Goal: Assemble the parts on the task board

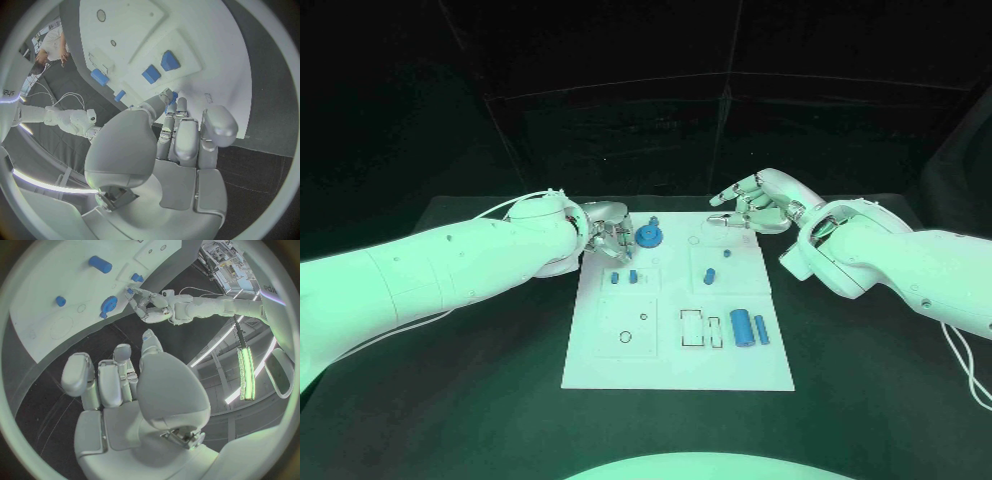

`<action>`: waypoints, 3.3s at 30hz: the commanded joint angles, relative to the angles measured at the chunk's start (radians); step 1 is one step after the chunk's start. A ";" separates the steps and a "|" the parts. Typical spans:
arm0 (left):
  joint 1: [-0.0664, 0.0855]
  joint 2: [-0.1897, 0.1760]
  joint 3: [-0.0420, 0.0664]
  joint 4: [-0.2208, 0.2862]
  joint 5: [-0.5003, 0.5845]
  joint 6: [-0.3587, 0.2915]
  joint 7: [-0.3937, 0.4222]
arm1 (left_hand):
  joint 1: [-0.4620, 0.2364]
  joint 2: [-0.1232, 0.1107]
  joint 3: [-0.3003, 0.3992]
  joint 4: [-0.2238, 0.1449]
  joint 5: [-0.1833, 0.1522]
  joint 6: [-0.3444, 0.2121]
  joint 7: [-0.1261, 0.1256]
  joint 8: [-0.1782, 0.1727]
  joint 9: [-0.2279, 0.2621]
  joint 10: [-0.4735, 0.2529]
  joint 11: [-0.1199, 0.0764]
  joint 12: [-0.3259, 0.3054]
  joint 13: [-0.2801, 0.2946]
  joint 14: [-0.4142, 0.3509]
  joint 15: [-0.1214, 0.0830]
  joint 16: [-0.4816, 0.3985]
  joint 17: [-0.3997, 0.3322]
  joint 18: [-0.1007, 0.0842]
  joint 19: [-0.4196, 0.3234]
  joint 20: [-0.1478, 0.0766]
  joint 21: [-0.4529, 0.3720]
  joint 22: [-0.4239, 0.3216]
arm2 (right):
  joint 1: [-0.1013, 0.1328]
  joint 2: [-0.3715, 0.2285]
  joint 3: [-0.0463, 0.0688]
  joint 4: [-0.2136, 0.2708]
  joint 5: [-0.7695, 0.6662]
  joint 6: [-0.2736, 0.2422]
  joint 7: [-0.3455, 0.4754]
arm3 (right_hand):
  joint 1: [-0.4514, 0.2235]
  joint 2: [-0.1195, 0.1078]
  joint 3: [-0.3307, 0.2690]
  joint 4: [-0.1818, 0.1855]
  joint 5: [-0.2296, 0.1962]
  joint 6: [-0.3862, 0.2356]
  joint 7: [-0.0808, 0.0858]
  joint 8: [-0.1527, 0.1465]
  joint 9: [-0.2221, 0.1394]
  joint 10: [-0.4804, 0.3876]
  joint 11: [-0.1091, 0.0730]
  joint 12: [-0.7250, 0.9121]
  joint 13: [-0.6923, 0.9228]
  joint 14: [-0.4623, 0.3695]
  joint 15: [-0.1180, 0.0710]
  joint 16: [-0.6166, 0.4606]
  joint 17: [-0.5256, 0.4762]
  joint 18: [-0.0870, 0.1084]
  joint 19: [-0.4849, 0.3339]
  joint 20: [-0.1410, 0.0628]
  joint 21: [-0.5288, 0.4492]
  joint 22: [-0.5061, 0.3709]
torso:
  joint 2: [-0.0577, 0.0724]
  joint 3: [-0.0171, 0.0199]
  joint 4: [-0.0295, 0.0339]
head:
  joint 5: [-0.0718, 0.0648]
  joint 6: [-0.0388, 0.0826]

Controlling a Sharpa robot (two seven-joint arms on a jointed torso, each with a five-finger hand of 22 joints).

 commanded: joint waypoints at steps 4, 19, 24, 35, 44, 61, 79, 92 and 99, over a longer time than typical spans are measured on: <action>0.001 0.008 -0.006 -0.009 0.005 0.011 0.000 | -0.011 0.001 0.002 0.002 0.002 0.007 0.000 -0.006 -0.002 0.005 -0.001 -0.003 0.001 0.017 -0.004 0.002 -0.001 -0.020 0.007 -0.002 0.004 0.001 | 0.002 0.001 0.001 0.001 0.002 0.001 0.007 | -0.002 0.008 -0.008 0.000 0.004 0.006 -0.002 0.002 0.001 -0.002 -0.002 0.003 0.000 0.032 0.000 -0.005 0.000 0.007 -0.004 -0.001 -0.004 -0.001 | 0.000 0.0000 0.0002 | -0.001 -0.001; 0.000 0.013 -0.015 -0.020 0.016 0.038 -0.009 | -0.024 -0.023 0.002 -0.002 0.001 -0.060 0.016 -0.061 -0.013 -0.025 0.014 -0.042 -0.001 0.011 0.007 -0.003 -0.020 -0.020 0.000 0.005 0.001 0.001 | 0.002 -0.002 0.001 0.001 0.002 0.001 0.004 | 0.000 0.008 -0.009 0.000 0.005 0.006 -0.002 0.003 0.002 -0.004 -0.002 0.000 -0.004 0.032 -0.001 -0.006 -0.002 0.007 -0.006 -0.001 -0.006 -0.003 | -0.001 -0.0001 0.0016 | -0.005 -0.004; 0.000 0.006 -0.015 -0.016 0.033 0.011 -0.003 | -0.027 -0.036 -0.002 -0.007 0.001 -0.130 0.022 -0.108 -0.013 -0.062 0.019 -0.069 -0.002 0.009 0.012 -0.004 -0.030 -0.016 -0.008 0.010 -0.017 -0.015 | 0.002 -0.003 0.000 -0.004 0.002 0.003 -0.006 | 0.000 0.007 -0.011 0.001 0.004 0.005 -0.002 0.002 0.001 -0.018 -0.002 -0.021 -0.025 0.031 -0.001 -0.009 -0.006 0.009 -0.012 -0.002 -0.011 -0.013 | -0.001 -0.0007 0.0010 | -0.003 -0.002; 0.000 -0.030 -0.015 0.003 0.074 -0.080 0.032 | -0.013 -0.041 -0.034 -0.015 0.001 -0.250 0.014 -0.115 -0.013 -0.146 0.034 -0.104 -0.001 0.003 0.023 -0.009 -0.051 -0.005 -0.027 0.021 -0.073 -0.066 | 0.002 -0.006 0.000 -0.041 -0.124 0.085 -0.115 | 0.130 0.057 0.012 -0.032 -0.030 0.029 0.002 0.028 0.003 -0.138 -0.005 -0.328 -0.309 0.011 -0.005 -0.119 -0.133 0.018 -0.044 -0.004 -0.059 -0.082 | -0.001 -0.0010 0.0011 | -0.007 0.004; 0.005 -0.111 -0.010 0.036 0.377 -0.187 0.223 | -0.013 -0.014 -0.041 -0.005 0.002 -0.133 0.045 -0.077 0.003 -0.112 0.041 -0.072 0.007 -0.030 0.030 -0.059 -0.142 0.019 -0.075 0.027 -0.199 -0.182 | -0.003 0.008 0.000 -0.070 -0.526 0.192 -0.219 | 0.236 0.058 0.054 -0.065 -0.084 0.111 -0.015 0.038 0.001 -0.162 0.003 -0.590 -0.555 0.016 0.000 -0.133 -0.155 0.019 -0.032 -0.006 -0.056 -0.070 | -0.001 0.0017 0.0000 | -0.024 0.016; 0.007 -0.229 -0.012 0.161 1.166 -0.178 0.579 | -0.013 0.015 -0.021 0.002 0.003 -0.072 0.055 -0.055 -0.004 -0.096 0.049 -0.020 0.007 -0.243 0.043 -0.293 -0.506 0.059 -0.244 0.045 -0.469 -0.402 | -0.041 0.061 0.000 -0.097 -0.799 0.251 -0.252 | 0.258 0.041 0.092 -0.073 -0.124 0.113 -0.015 -0.010 -0.001 -0.170 0.017 -0.723 -0.751 0.018 0.012 -0.140 -0.171 0.019 -0.032 -0.001 -0.059 -0.070 | -0.001 -0.0013 0.0017 | -0.044 0.020; 0.007 -0.249 -0.012 0.196 1.200 -0.180 0.586 | -0.015 0.013 -0.023 0.002 0.003 -0.066 0.055 -0.053 -0.004 -0.090 0.048 -0.011 0.007 -0.250 0.042 -0.296 -0.513 0.059 -0.248 0.044 -0.476 -0.407 | -0.050 0.090 -0.001 -0.101 -0.776 0.278 -0.229 | 0.284 0.053 0.198 -0.084 -0.173 0.127 -0.003 -0.021 -0.001 -0.120 0.025 -0.757 -0.841 0.022 0.017 -0.120 -0.155 0.012 -0.008 0.005 -0.037 -0.032 | 0.001 -0.0008 0.0014 | -0.041 0.016; 0.007 -0.250 -0.012 0.196 1.200 -0.178 0.576 | -0.016 0.012 -0.024 0.001 0.003 -0.067 0.056 -0.052 -0.004 -0.090 0.048 -0.009 0.007 -0.253 0.042 -0.297 -0.516 0.059 -0.249 0.044 -0.479 -0.409 | -0.050 0.097 -0.001 -0.103 -0.770 0.328 -0.239 | 0.289 0.043 0.329 -0.106 -0.184 0.192 -0.012 -0.006 0.004 -0.034 0.010 -0.768 -0.845 0.022 0.003 -0.114 -0.161 0.001 0.026 0.001 0.001 0.028 | 0.000 -0.0005 0.0000 | -0.043 0.009; 0.007 -0.250 -0.013 0.195 1.200 -0.180 0.572 | -0.015 0.011 -0.024 0.000 0.003 -0.068 0.058 -0.053 -0.005 -0.092 0.049 -0.008 0.006 -0.256 0.043 -0.299 -0.518 0.059 -0.250 0.044 -0.481 -0.410 | -0.050 0.101 0.000 -0.106 -0.775 0.296 -0.255 | 0.227 0.006 0.498 -0.137 -0.211 0.211 -0.012 -0.018 0.001 -0.004 0.009 -0.807 -0.844 0.022 0.001 -0.106 -0.165 -0.001 0.029 -0.002 0.013 0.045 | -0.001 -0.0012 0.0005 | -0.047 0.008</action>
